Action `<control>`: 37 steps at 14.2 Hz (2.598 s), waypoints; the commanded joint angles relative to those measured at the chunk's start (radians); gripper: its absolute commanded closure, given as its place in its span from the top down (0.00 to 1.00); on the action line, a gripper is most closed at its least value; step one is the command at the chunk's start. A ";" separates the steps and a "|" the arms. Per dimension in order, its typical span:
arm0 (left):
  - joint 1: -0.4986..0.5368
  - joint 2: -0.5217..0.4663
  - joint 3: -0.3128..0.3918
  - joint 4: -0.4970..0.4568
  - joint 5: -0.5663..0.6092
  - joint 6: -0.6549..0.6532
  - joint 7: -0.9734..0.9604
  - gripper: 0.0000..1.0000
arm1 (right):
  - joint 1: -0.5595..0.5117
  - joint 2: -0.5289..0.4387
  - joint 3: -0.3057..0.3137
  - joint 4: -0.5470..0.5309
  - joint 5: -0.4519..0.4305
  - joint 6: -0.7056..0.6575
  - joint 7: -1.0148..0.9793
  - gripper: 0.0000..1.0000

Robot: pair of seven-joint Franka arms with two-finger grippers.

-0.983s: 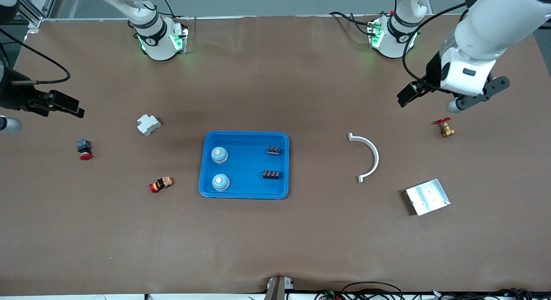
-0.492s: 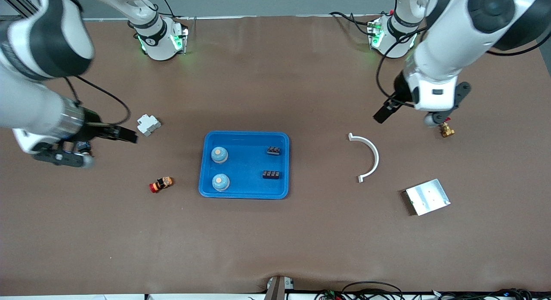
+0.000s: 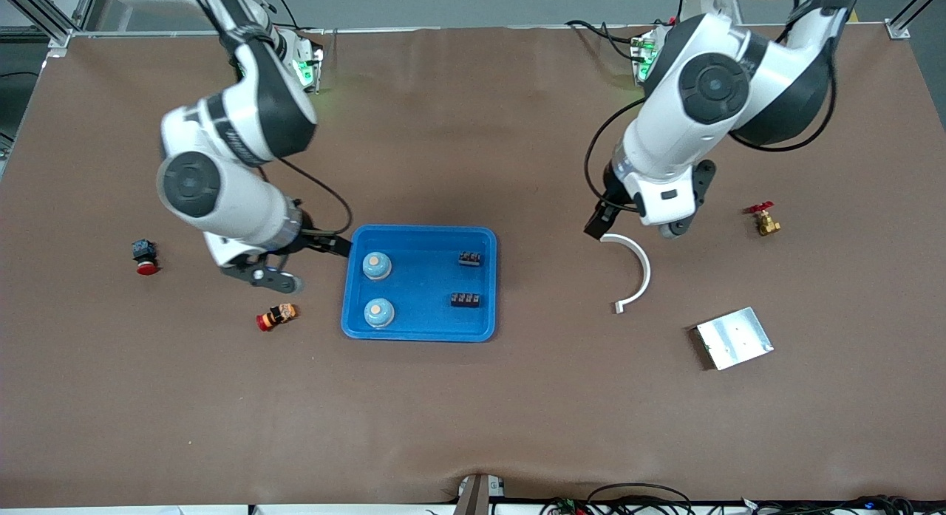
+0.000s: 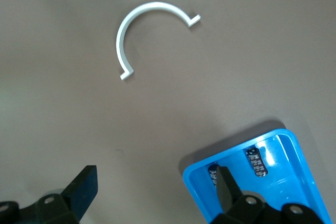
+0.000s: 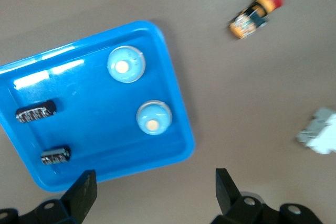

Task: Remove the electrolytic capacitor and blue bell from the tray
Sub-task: 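Grasp a black capacitor with the left gripper while the right gripper grasps a bell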

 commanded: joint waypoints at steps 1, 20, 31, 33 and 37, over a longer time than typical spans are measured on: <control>-0.008 0.046 -0.003 0.024 -0.011 0.018 -0.158 1.00 | 0.049 0.023 -0.012 -0.078 0.013 0.125 0.088 1.00; -0.208 0.477 0.006 0.237 0.137 0.288 -0.802 1.00 | 0.115 0.216 -0.018 -0.163 -0.002 0.414 0.196 1.00; -0.292 0.599 0.013 0.262 0.202 0.470 -0.803 1.00 | 0.105 0.241 -0.018 -0.165 -0.004 0.417 0.196 1.00; -0.303 0.614 0.013 0.262 0.234 0.493 -0.806 1.00 | 0.105 0.239 -0.018 -0.165 -0.004 0.417 0.196 1.00; -0.317 0.643 0.013 0.262 0.263 0.530 -0.806 1.00 | 0.093 0.241 -0.019 -0.166 -0.004 0.415 0.196 1.00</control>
